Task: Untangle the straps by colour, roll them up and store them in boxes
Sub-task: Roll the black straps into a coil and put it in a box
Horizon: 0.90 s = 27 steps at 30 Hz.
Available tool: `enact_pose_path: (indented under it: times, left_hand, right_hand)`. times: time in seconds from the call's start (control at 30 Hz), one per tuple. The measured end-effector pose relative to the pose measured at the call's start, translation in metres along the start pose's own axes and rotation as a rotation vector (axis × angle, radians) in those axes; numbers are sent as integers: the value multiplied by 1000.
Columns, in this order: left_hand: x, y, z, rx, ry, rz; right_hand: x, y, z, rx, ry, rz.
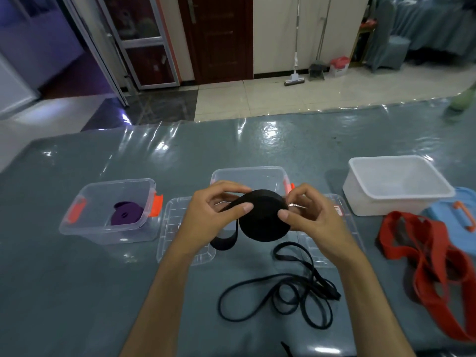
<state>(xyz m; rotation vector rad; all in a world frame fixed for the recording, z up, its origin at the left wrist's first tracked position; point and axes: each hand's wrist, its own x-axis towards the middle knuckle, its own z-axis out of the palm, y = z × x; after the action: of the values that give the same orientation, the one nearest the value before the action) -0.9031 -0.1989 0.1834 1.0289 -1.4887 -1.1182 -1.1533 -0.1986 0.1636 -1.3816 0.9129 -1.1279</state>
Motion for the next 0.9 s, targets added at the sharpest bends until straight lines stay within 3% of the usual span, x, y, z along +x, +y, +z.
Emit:
enact_pose_path:
  times: [0.13, 0.37, 0.63, 0.9]
  left_hand:
    - [0, -1, 6, -1, 53, -18]
    - [0, -9, -1, -91, -15, -89]
    - [9, -17, -1, -60, 16, -31]
    - [21, -28, 11, -94, 117, -74]
  right_hand:
    - [6, 4, 4, -9, -34, 14]
    - [13, 7, 7, 70, 127, -28]
    - [22, 9, -5, -23, -91, 25]
    - [32, 18, 1, 33, 96, -29]
